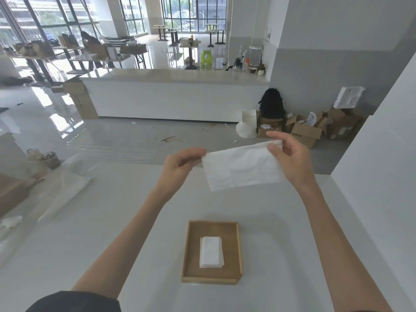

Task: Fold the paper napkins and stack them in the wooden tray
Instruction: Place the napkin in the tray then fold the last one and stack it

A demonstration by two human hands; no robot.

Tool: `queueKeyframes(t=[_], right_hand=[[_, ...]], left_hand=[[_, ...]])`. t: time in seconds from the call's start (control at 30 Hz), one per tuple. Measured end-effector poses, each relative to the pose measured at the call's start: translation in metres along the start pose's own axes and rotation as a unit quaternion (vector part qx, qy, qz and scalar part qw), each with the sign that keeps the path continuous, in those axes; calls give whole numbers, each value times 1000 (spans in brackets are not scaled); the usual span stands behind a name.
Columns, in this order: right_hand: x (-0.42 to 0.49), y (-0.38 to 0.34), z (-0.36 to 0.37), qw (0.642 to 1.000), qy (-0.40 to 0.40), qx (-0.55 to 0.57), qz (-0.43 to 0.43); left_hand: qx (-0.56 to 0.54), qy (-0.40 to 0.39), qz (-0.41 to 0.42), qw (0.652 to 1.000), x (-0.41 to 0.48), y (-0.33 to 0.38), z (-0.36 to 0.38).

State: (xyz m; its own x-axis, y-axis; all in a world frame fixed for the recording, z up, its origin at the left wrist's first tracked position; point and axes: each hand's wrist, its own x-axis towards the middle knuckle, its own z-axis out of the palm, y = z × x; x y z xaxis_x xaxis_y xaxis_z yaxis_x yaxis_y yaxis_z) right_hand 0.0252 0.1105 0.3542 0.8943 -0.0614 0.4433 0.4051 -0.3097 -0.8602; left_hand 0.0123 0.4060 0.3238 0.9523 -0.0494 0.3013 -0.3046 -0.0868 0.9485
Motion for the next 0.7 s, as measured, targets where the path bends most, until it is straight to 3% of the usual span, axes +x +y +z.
queueKeyframes(t=[0.13, 0.23, 0.3, 0.53, 0.7], right_hand=[[6, -20, 2, 986, -137, -88, -26], [12, -41, 15, 953, -258, -152, -41], [16, -51, 22, 936, -298, -178, -53], [28, -75, 10, 930, -307, -193, -53], [36, -83, -4, 933, -304, -188, -39]], left_hand=[[107, 21, 56, 992, -9, 7, 11], [150, -67, 56, 985, -5, 20, 33], [131, -127, 33, 983, -1, 26, 47], [67, -191, -45, 978, -15, 8, 58], [149, -255, -115, 948, -37, -20, 47]])
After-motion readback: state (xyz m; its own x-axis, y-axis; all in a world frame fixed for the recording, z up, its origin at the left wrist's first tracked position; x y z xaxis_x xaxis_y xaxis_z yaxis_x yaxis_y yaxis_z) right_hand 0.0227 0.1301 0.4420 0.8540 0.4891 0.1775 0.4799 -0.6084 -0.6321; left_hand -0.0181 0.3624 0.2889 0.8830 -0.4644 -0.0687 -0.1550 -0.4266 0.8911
